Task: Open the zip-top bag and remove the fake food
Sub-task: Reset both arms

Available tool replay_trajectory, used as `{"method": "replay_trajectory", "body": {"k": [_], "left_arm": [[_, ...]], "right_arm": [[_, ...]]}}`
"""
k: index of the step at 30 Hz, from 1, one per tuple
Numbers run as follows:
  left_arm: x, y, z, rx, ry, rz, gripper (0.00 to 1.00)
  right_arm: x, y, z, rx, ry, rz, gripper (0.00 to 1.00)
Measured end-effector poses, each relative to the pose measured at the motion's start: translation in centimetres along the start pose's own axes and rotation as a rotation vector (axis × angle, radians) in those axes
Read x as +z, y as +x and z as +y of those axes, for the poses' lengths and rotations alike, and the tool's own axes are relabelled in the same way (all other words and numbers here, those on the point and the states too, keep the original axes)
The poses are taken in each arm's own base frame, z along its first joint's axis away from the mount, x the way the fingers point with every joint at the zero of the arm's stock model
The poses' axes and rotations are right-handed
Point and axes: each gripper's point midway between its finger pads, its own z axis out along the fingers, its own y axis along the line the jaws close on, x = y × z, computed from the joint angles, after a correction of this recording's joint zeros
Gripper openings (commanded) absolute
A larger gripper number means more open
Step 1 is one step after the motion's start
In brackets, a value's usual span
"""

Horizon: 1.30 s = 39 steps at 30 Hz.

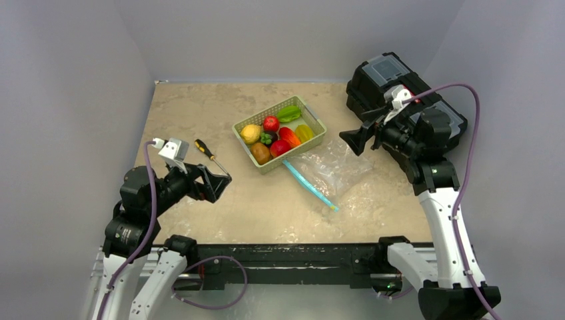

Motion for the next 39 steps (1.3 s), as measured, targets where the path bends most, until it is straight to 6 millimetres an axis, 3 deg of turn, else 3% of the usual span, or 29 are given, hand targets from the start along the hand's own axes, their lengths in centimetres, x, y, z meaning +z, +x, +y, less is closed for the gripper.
{"method": "replay_trajectory", "body": {"k": [25, 39], "left_arm": [[-0.1, 0.0, -0.2, -0.007, 0.01, 0.0, 1.0], [-0.2, 0.1, -0.2, -0.006, 0.01, -0.002, 1.0]], "right_arm": [[-0.9, -0.3, -2.5, -0.004, 0.08, -0.02, 0.99], [-1.2, -0.2, -2.4, -0.017, 0.087, -0.03, 0.99]]}}
